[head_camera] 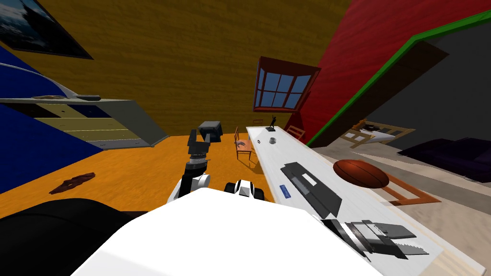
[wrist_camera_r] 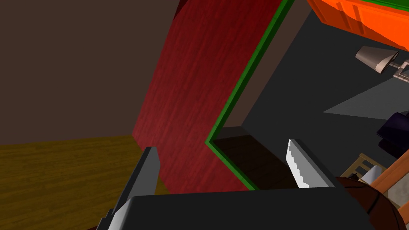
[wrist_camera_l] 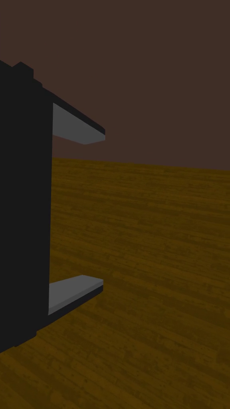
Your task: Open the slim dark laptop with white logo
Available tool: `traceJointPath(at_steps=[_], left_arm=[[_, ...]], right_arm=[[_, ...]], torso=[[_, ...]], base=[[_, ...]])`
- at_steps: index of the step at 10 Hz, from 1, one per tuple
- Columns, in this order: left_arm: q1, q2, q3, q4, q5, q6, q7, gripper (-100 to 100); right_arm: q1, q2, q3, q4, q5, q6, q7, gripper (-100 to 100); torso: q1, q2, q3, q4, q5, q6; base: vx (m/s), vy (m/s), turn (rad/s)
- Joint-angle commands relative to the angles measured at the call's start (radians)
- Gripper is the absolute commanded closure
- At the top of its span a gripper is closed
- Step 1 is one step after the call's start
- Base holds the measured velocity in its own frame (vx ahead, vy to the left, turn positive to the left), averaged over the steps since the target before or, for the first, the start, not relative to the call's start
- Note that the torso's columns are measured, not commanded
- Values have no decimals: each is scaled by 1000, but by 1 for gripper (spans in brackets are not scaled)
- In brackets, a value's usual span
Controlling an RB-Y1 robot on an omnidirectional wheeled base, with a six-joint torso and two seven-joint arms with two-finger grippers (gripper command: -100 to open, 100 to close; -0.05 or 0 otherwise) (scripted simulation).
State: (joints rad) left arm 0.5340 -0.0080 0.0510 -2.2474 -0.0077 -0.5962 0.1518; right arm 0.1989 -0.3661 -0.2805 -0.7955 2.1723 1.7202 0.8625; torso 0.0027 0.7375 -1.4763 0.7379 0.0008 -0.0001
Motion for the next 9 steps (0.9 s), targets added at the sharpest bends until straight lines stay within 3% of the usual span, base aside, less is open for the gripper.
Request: traceJointPath(at_steps=[1,3,4,5,9], left_arm=[[0,0,0,0,0,0,0,0],[0,0,0,0,0,0,0,0],[0,0,0,0,0,0,0,0],[0,0,0,0,0,0,0,0],[0,0,0,0,0,0,0,0]], right_arm=[[-11,-69,-15,-30,-22,-72,18,-100],[-14,-95,-20,-41,-31,-98,23,-100],[-12,-79,-17,-32,-26,-79,17,-100],[-11,-81,-17,-34,-26,-82,18,0],[-11,-80,-17,-33,-26,-82,18,0]], torso=[[-1,0,0,0,0,0],[-6,1,1,0,-2,0],[-5,1,0,0,-2,0],[-6,0,0,0,-2,0],[-2,1,0,0,-1,0]], base=[[-34,136,-11],[-28,80,-5],[-11,39,-5],[-3,7,0],[0,0,0]])
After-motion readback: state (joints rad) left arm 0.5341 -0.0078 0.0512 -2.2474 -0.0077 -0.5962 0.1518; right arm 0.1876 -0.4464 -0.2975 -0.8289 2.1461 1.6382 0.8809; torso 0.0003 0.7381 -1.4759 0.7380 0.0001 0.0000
